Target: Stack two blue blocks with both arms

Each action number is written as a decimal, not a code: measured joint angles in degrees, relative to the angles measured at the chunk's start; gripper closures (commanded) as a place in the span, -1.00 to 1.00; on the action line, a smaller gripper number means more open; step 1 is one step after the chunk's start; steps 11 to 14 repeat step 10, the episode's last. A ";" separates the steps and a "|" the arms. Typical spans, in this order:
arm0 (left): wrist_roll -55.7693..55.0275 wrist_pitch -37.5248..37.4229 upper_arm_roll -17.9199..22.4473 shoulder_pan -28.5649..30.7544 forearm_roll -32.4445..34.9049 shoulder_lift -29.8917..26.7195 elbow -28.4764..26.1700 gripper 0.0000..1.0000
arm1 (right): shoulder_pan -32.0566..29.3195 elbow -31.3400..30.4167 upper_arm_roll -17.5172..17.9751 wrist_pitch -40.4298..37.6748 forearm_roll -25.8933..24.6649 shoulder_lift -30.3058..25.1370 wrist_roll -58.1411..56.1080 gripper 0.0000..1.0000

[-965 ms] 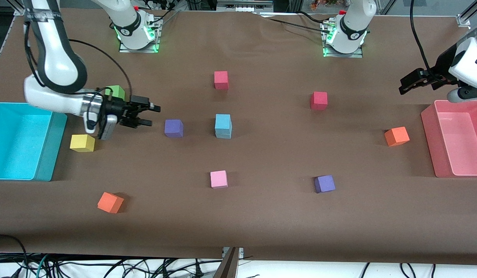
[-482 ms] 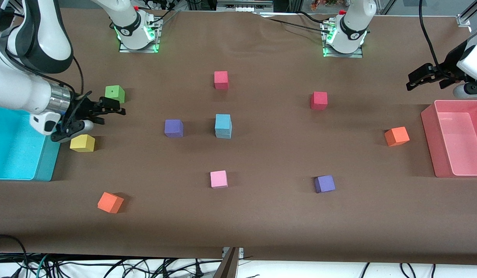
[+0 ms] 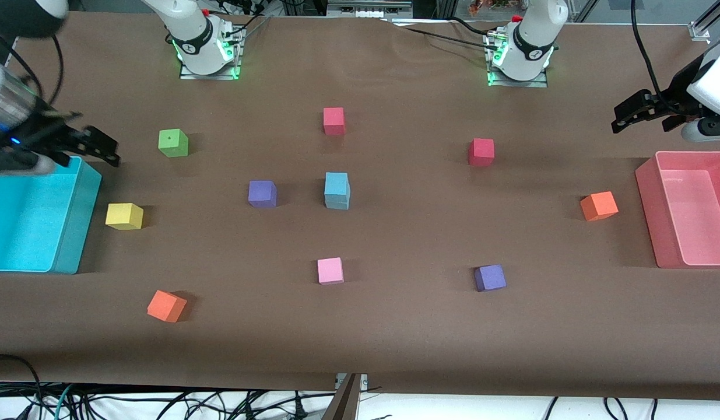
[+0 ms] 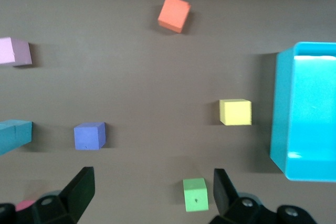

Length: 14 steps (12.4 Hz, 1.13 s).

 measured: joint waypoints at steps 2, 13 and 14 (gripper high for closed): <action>0.02 0.00 0.22 -0.29 0.00 0.00 0.00 -1.00 | -0.68 -0.02 -0.51 -6.67 0.00 -2.48 0.10 -0.99; 0.17 -0.10 0.27 -0.34 0.00 0.02 -0.02 -1.00 | -0.84 2.71 -1.31 -8.47 0.02 0.98 -0.14 -0.99; 0.17 -0.10 0.27 -0.34 0.00 0.02 -0.02 -1.00 | -0.84 2.71 -1.31 -8.47 0.02 0.98 -0.14 -0.99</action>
